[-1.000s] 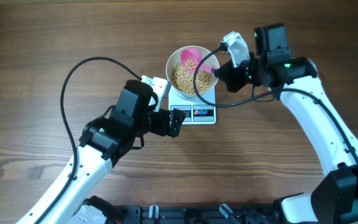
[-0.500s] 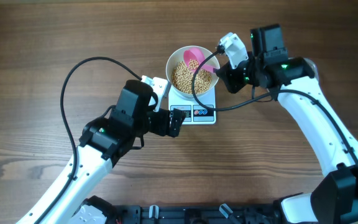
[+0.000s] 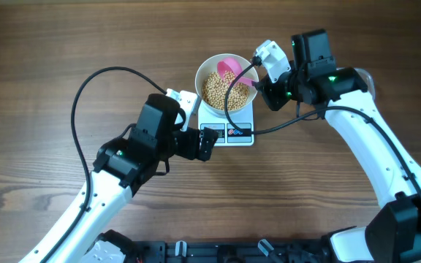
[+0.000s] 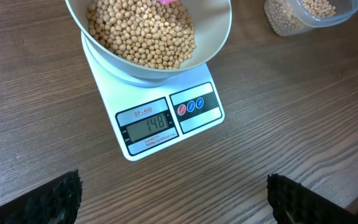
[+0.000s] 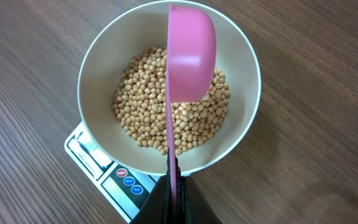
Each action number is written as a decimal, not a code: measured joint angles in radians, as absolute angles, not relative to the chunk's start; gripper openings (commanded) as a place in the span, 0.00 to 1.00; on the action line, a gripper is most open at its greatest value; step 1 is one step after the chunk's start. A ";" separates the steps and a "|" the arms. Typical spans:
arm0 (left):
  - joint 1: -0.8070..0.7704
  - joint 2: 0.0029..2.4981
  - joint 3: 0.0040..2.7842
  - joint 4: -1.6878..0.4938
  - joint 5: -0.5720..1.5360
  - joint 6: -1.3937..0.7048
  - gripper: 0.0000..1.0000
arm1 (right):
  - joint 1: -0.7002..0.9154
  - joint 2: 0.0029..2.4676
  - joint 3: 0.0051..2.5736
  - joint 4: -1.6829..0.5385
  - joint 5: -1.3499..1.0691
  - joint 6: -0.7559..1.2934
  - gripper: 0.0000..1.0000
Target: Scoop item into bowl and weigh 150g on scale
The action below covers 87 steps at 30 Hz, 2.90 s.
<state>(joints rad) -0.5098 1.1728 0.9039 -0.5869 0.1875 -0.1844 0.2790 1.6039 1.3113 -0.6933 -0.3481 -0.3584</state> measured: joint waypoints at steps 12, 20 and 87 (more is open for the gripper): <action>-0.510 1.173 0.904 -0.587 0.187 -0.184 1.00 | 0.279 1.604 1.311 -0.711 -0.359 -0.381 0.04; -0.510 1.173 0.904 -0.587 0.187 -0.184 1.00 | 0.281 1.604 1.311 -0.716 -0.384 -0.383 0.04; -0.510 1.173 0.904 -0.587 0.187 -0.184 1.00 | 0.281 1.604 1.312 -0.702 -0.455 -0.188 0.04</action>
